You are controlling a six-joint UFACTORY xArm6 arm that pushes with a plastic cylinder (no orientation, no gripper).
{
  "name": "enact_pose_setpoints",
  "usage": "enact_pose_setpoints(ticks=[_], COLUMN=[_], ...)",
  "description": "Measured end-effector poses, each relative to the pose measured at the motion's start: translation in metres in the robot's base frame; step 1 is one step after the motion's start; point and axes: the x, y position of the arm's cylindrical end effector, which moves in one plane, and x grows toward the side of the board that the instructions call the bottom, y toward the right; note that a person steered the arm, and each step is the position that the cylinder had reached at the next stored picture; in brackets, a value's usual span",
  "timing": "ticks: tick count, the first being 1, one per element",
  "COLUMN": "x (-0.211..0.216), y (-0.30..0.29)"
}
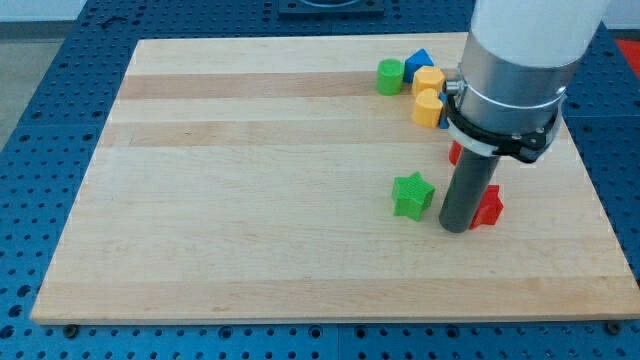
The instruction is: Move green star in between the red star and red circle
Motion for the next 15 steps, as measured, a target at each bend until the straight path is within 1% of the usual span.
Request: enact_pose_setpoints(ticks=[1, 2, 3, 4, 5, 6, 7, 8, 9, 10, 11, 12, 13, 14, 15], x=[0.026, 0.044, 0.03, -0.003, -0.03, -0.048, -0.038, -0.015, -0.014, -0.041, -0.079, -0.096, -0.095, -0.082, -0.072], y=[-0.005, -0.03, -0.049, -0.049, -0.034, -0.006, -0.006, -0.026, -0.058, -0.084, -0.086, -0.072, -0.045, -0.019, -0.013])
